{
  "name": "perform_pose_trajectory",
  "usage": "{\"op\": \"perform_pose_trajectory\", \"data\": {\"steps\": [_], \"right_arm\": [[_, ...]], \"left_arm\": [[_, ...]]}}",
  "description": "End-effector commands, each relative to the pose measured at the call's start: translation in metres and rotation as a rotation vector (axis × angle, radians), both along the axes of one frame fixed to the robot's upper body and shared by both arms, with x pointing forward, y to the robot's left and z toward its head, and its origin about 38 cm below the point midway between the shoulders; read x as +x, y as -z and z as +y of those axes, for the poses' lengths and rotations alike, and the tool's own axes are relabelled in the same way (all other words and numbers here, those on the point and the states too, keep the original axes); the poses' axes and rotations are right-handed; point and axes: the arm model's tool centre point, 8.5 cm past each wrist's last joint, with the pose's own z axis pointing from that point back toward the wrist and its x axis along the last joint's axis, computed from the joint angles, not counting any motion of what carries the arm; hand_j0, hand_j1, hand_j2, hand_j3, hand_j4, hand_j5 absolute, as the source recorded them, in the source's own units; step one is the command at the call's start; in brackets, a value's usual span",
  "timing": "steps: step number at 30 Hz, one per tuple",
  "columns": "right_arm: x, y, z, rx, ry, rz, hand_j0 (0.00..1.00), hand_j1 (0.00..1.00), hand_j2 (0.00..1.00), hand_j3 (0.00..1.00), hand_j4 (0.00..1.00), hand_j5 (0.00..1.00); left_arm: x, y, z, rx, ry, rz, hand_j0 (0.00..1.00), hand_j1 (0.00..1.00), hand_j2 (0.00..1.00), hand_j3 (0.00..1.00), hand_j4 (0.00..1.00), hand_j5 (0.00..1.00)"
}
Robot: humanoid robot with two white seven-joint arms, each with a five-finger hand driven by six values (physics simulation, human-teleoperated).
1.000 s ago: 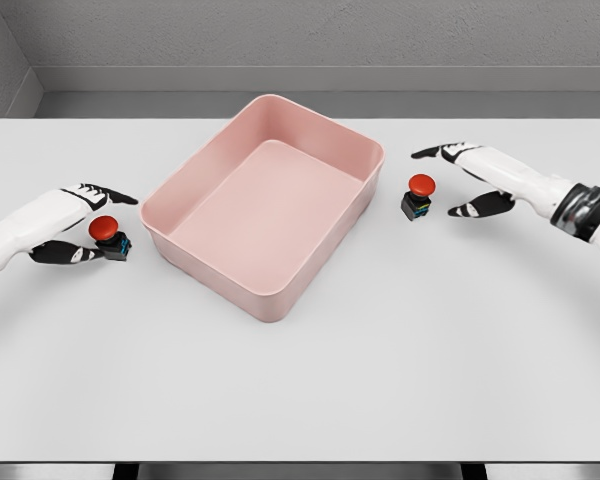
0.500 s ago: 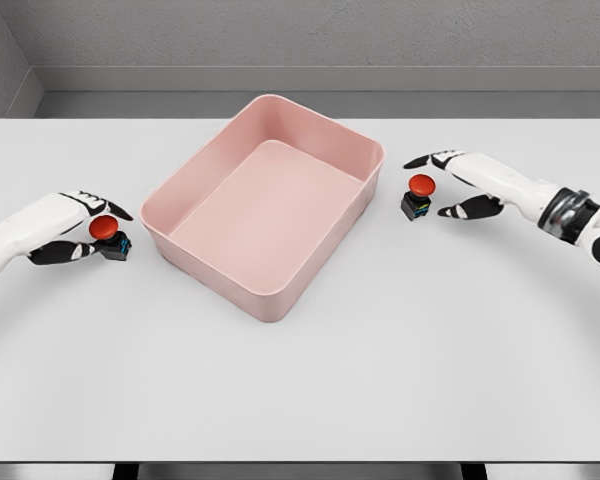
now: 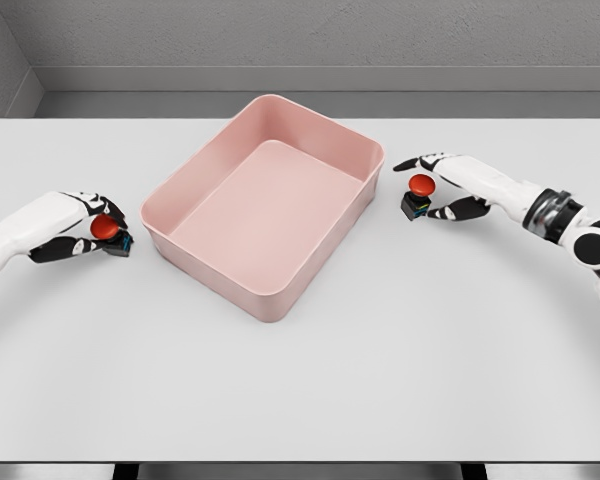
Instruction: Put the industrial switch in the basket with both arms
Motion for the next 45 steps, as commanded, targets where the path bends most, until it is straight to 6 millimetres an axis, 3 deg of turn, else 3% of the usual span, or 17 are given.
{"op": "perform_pose_trajectory", "data": {"steps": [1,8,22,28,30,37,45], "right_arm": [[0.000,0.002,0.000,-0.005,0.004,0.002,0.82,0.82,0.82,0.82,0.82,0.82],[0.000,0.004,0.002,-0.026,-0.007,-0.001,0.67,0.67,0.67,0.67,0.67,0.67],[0.000,0.001,-0.001,-0.029,-0.004,-0.006,0.52,0.52,0.52,0.52,0.52,0.52],[0.000,-0.002,-0.002,-0.025,-0.002,-0.013,0.49,0.49,0.49,0.49,0.49,0.49],[0.000,-0.002,-0.002,-0.024,-0.001,-0.012,0.43,0.43,0.43,0.43,0.43,0.43],[0.001,-0.007,-0.006,-0.030,0.000,-0.023,0.42,0.42,0.42,0.42,0.42,0.42],[0.003,-0.024,-0.010,-0.042,-0.010,-0.056,0.38,0.38,0.38,0.38,0.38,0.38]], "left_arm": [[0.000,-0.002,0.001,-0.012,-0.003,0.000,0.50,0.50,0.50,0.50,0.50,0.50],[0.001,-0.006,0.003,-0.023,-0.007,-0.005,0.50,0.50,0.50,0.50,0.50,0.50],[0.002,-0.016,0.009,-0.024,-0.016,-0.020,0.48,0.48,0.48,0.48,0.48,0.48],[0.004,-0.033,0.023,-0.026,-0.040,-0.046,0.48,0.48,0.48,0.48,0.48,0.48],[0.005,-0.035,0.024,-0.028,-0.043,-0.054,0.48,0.48,0.48,0.48,0.48,0.48],[0.014,-0.052,0.023,-0.031,-0.041,-0.096,0.48,0.48,0.48,0.48,0.48,0.48],[0.015,-0.053,0.023,-0.032,-0.041,-0.099,0.46,0.46,0.46,0.46,0.46,0.46]]}}
